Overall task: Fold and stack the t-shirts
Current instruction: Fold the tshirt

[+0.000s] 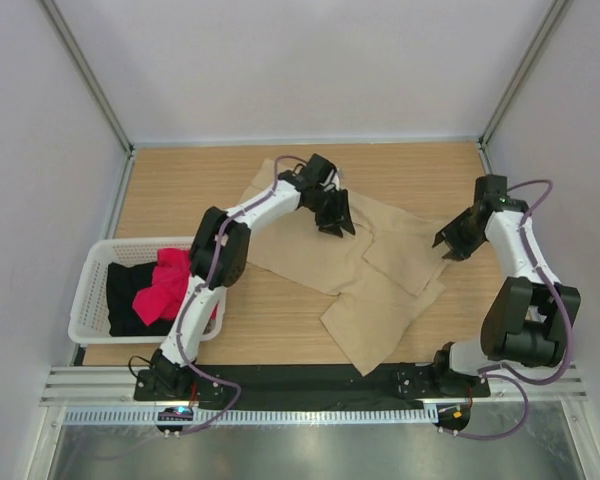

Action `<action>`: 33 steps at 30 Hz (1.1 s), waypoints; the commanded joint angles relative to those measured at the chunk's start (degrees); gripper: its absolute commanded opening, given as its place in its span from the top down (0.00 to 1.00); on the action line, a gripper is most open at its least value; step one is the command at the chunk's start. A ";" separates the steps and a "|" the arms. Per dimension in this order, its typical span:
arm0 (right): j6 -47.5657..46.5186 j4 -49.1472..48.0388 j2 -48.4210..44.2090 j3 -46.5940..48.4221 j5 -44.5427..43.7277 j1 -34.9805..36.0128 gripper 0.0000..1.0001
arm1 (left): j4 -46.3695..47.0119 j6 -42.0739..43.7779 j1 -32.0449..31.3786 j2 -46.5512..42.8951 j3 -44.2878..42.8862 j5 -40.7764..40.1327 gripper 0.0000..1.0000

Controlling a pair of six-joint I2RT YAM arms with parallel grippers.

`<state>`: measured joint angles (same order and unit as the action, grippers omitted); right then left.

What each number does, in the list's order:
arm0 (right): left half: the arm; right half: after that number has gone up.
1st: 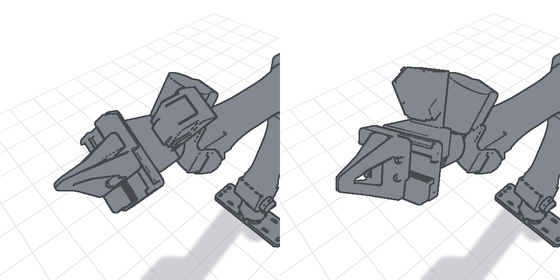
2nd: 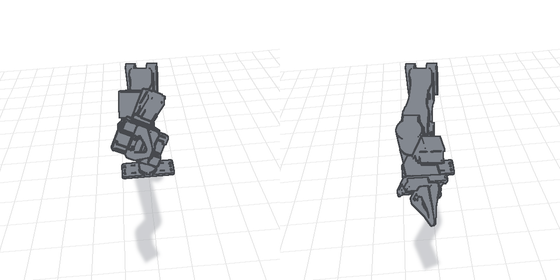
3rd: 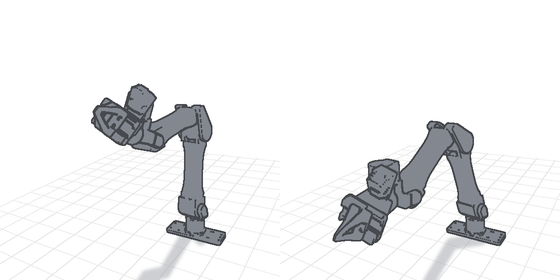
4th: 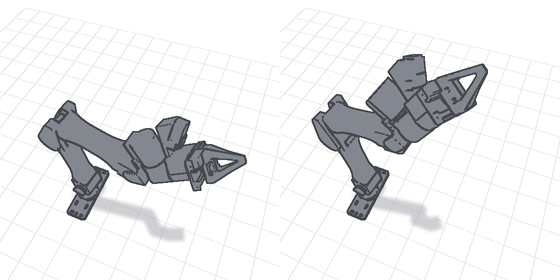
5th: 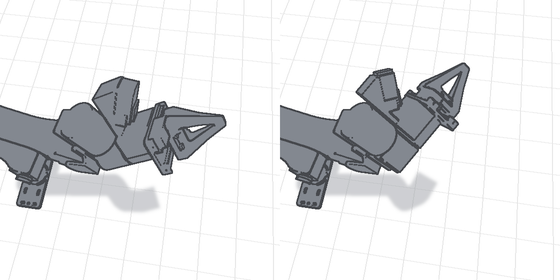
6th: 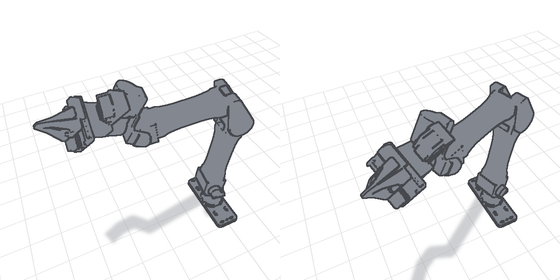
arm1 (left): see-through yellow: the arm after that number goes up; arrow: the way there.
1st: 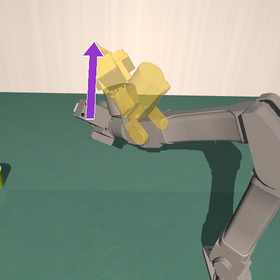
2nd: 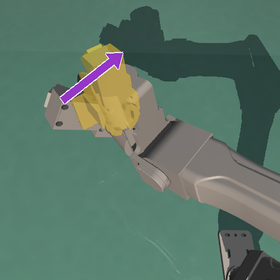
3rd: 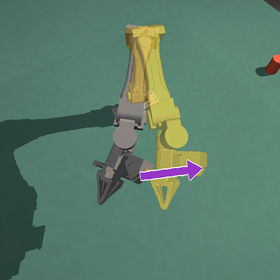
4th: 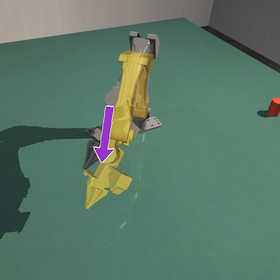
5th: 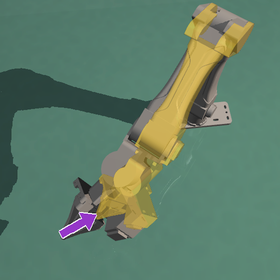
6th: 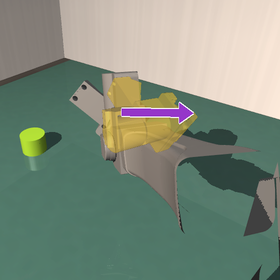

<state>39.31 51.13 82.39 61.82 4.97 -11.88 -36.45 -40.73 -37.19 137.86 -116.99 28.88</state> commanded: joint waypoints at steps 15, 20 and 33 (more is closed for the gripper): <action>-6.00 -16.77 19.91 15.61 -4.71 -6.66 0.48 | 23.25 -5.76 23.39 7.94 -12.47 -1.99 0.57; -7.14 -17.73 20.44 14.73 -3.66 -7.28 0.43 | 25.28 -8.74 23.74 14.36 -19.42 -5.94 0.59; -10.22 -18.87 22.81 16.93 -0.14 -8.51 0.47 | 28.18 -18.77 26.29 19.72 -18.19 -10.69 0.60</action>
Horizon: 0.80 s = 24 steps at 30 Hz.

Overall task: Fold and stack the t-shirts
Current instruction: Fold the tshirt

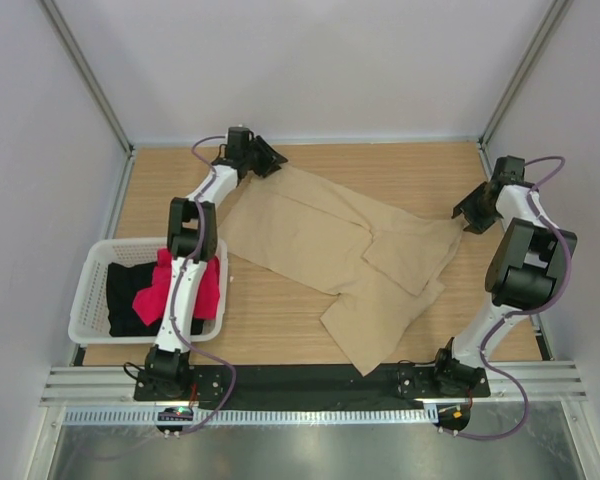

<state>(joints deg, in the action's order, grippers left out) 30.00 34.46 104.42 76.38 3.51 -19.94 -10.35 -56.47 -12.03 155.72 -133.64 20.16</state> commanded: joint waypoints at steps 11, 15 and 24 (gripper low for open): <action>2.78 -1.50 1.49 1.14 -3.24 -0.80 0.67 | 0.60 -5.67 2.19 2.39 -0.13 -2.50 0.62; 3.40 -0.45 0.96 -0.53 -8.95 -2.11 0.83 | 0.42 -6.64 2.54 3.10 -0.04 -2.41 0.64; 5.24 -3.34 3.94 -3.96 -4.66 -4.75 0.99 | -0.29 -6.46 3.07 4.77 0.14 -1.80 0.65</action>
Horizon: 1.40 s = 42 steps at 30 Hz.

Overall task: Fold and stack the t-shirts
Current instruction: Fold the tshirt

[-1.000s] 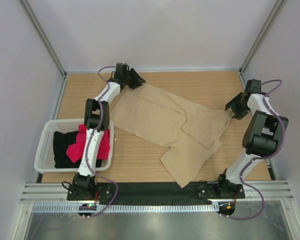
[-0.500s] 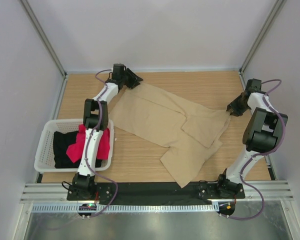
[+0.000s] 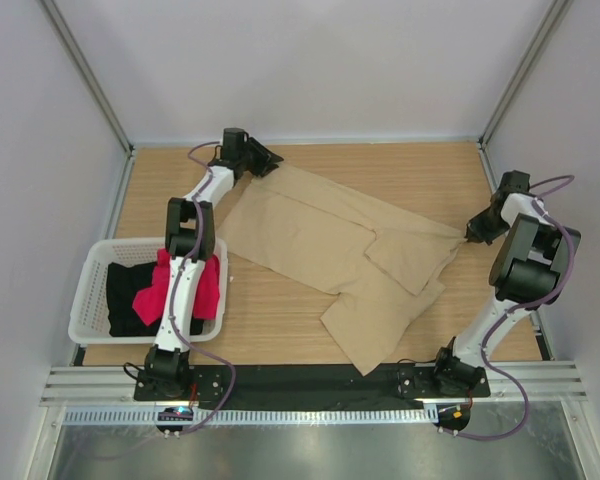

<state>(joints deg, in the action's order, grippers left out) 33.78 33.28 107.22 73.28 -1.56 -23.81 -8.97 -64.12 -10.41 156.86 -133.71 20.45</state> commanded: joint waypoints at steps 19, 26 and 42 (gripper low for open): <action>0.58 -7.26 14.86 7.75 4.20 0.26 0.95 | -1.49 1.89 2.42 5.65 -2.78 -1.29 0.65; 2.17 -7.27 21.17 18.47 3.67 2.10 0.94 | 0.62 2.07 4.00 6.44 -5.16 -0.85 0.58; -5.39 25.34 22.96 56.36 -9.50 6.41 0.40 | -6.22 12.78 4.09 -14.28 0.81 2.67 0.26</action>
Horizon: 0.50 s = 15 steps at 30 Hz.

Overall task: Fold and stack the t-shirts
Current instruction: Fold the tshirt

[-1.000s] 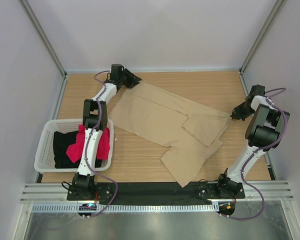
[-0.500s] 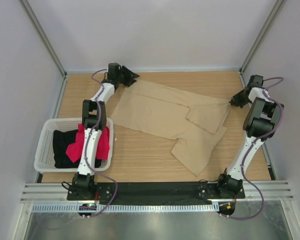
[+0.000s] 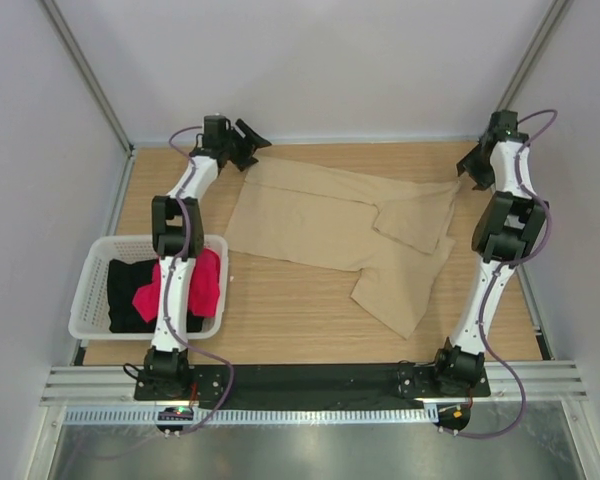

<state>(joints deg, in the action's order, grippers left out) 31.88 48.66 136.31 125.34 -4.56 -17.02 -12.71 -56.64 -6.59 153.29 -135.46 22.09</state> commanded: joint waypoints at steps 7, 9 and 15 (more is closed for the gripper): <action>-4.63 11.28 -20.00 -9.56 -8.63 3.03 0.35 | -13.91 13.22 0.26 -20.57 6.87 -0.38 0.25; -4.37 10.49 -22.92 -15.46 -7.58 5.41 0.35 | -16.11 13.23 0.18 -23.37 7.92 0.23 0.25; -4.36 8.73 -34.16 -29.96 -1.79 16.98 0.36 | -20.67 15.68 -3.16 -33.03 19.07 -1.07 0.32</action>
<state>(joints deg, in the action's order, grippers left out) 28.53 57.71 107.63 100.64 -9.74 -6.02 -27.14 -44.51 -7.53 125.03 -120.18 21.61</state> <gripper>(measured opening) 0.645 0.694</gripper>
